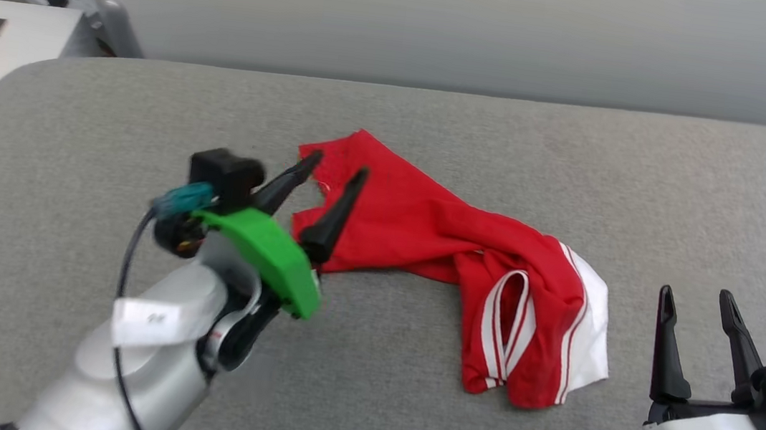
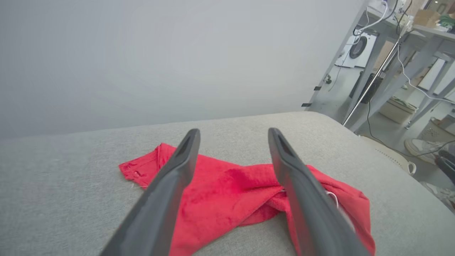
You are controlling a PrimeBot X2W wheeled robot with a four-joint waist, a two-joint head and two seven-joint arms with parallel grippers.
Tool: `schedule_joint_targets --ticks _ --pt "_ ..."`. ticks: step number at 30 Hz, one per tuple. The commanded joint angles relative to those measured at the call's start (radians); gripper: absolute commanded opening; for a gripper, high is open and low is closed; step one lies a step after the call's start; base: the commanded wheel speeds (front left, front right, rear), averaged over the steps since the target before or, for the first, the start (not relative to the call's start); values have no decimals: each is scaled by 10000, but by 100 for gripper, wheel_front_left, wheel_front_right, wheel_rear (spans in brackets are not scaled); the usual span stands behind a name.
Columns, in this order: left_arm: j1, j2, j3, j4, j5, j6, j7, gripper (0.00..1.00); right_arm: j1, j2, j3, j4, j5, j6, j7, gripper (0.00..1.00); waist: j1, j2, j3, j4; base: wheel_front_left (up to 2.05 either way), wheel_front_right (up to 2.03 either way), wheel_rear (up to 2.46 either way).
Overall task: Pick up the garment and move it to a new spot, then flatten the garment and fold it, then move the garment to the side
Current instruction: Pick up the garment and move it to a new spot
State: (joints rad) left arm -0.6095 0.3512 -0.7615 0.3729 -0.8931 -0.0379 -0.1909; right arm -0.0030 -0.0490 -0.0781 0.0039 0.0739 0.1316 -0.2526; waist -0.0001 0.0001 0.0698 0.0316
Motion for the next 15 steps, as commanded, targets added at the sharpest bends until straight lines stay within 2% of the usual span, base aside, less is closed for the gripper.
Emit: schedule_joint_targets --ticks 1,3,7,11,15 --pt "453 188 128 -331 80 29 -319 100 153 -13 -53 -2 -59 -9 -92 100 1 -1 -307 450 0 0 0" --pt "1001 350 477 -826 181 -83 -607 100 224 -13 -92 -5 -43 -9 -92 100 1 -1 -334 554 0 0 0" --pt "2229 292 1914 -1684 1089 124 -701 100 303 -13 -11 37 -54 -9 -92 100 1 -1 -383 655 0 0 0" --pt "3680 -432 3386 -2411 2379 135 -705 100 393 -13 16 43 -64 -9 -92 100 1 -1 -471 706 0 0 0" --pt "4759 -1281 4419 -2671 3605 -142 -706 100 480 -13 71 69 -87 -9 -92 100 1 -1 -560 683 0 0 0"
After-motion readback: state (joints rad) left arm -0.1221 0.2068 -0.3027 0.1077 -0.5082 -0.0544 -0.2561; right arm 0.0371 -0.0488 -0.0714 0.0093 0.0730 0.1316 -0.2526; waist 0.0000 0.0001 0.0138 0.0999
